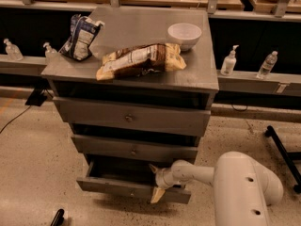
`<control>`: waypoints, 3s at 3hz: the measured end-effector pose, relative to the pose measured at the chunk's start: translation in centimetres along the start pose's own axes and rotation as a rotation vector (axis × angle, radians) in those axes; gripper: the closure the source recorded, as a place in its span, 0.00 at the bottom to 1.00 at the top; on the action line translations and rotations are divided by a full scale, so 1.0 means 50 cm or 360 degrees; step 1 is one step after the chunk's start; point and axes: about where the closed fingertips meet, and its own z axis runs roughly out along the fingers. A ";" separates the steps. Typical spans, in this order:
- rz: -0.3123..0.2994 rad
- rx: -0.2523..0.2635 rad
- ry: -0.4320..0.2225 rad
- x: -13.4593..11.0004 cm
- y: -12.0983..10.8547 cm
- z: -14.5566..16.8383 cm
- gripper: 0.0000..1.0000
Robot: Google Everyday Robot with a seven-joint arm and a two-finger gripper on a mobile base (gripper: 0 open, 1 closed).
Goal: Open bottom drawer
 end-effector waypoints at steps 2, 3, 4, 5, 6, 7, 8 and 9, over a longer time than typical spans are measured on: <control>0.0107 -0.0126 0.0022 0.019 0.034 0.004 0.47; 0.0211 -0.0204 0.0004 0.026 0.110 -0.016 0.69; 0.0279 -0.0255 0.0011 0.037 0.145 -0.023 0.71; 0.0279 -0.0255 0.0011 0.037 0.144 -0.023 0.70; 0.0279 -0.0255 0.0011 0.037 0.144 -0.023 0.70; 0.0279 -0.0255 0.0010 0.037 0.144 -0.023 0.50; 0.0279 -0.0255 0.0010 0.037 0.144 -0.023 0.26; 0.0279 -0.0255 0.0010 0.037 0.144 -0.023 0.03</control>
Offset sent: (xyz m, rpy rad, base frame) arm -0.0509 -0.0110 -0.0113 -0.0198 0.1861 0.0034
